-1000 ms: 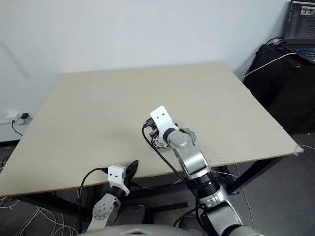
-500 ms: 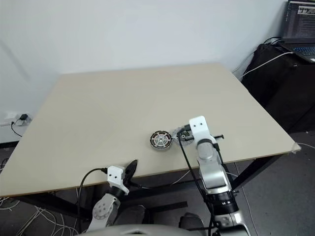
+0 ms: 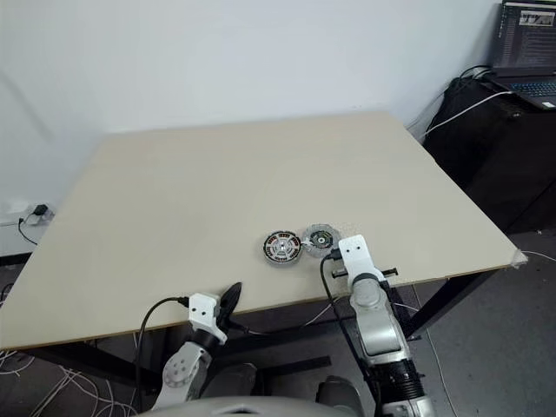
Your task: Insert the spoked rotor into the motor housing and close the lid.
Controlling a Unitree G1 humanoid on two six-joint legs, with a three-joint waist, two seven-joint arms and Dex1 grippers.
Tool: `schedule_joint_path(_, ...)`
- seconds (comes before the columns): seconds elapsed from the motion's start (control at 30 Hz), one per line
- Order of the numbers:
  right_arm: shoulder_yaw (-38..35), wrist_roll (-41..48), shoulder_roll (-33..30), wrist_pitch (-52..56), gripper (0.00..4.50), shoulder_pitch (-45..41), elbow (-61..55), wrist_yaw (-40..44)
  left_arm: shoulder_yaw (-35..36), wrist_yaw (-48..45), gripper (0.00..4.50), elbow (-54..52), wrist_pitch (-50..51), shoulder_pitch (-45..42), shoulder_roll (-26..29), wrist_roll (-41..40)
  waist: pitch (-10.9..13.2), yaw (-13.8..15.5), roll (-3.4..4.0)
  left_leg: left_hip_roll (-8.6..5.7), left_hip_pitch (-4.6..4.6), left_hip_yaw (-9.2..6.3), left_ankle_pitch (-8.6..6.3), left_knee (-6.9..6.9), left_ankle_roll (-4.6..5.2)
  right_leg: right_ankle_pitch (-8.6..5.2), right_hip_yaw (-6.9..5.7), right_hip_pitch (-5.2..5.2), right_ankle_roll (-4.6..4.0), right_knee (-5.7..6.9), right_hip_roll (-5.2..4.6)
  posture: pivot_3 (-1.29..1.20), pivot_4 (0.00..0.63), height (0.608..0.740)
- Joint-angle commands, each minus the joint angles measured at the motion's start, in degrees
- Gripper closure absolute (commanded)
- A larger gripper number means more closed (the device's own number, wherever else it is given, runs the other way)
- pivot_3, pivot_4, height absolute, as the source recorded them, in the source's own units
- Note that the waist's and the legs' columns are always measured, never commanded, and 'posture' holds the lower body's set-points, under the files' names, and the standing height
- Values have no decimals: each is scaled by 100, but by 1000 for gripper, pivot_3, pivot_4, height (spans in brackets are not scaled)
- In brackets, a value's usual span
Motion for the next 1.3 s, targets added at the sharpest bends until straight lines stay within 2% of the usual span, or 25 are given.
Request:
schedule_joint_path(0.03,-33,155,23,-456,4465,-99,116,148,27,96,4500,-9,95,-15,114,182,3,2,-3,0,0,1,0,0,0,0,0,-1,0,0,0,0,0,740)
schedule_joint_path(0.27,-158,792,151,-1524,4465,-193,477,724,-208,89,4500,-611,-9,183,52,349,27,-1,-37,5,-5,17,0,1,1,0,4,-9,0,-2,0,0,0,740)
schedule_joint_path(0.4,-165,1066,188,-2063,4465,-178,485,1031,-358,99,4500,-1120,100,377,-1,396,37,-12,-53,6,-12,37,2,2,5,17,20,-14,32,-21,0,0,0,740)
schedule_joint_path(0.53,-164,1210,208,-2419,4465,-187,489,1218,-398,159,4500,-1433,248,487,13,412,39,-7,-59,3,-55,57,11,2,43,28,41,-50,27,-49,11,0,0,740)
schedule_joint_path(0.63,-132,1323,214,-2545,4465,-184,419,1393,-404,167,4500,-1542,339,526,33,379,41,-2,-62,1,-82,68,16,3,62,45,56,-82,13,-53,19,0,0,740)
schedule_joint_path(0.97,147,1645,188,-2755,4465,-219,131,2177,-320,189,4500,-1710,413,569,90,241,41,-41,-65,9,-76,82,5,14,45,61,81,-89,40,-53,25,0,0,740)
schedule_joint_path(1.1,218,1597,203,-2892,4465,-278,169,2226,-320,173,4500,-1744,458,579,117,186,40,-61,-66,9,-76,87,5,16,46,68,86,-90,32,-53,25,0,0,740)
schedule_joint_path(1.3,291,1445,103,-2373,4465,-319,322,2167,-320,150,4500,-1713,501,583,107,139,32,-69,-76,9,-74,94,6,19,48,73,90,-90,29,-51,26,0,0,740)
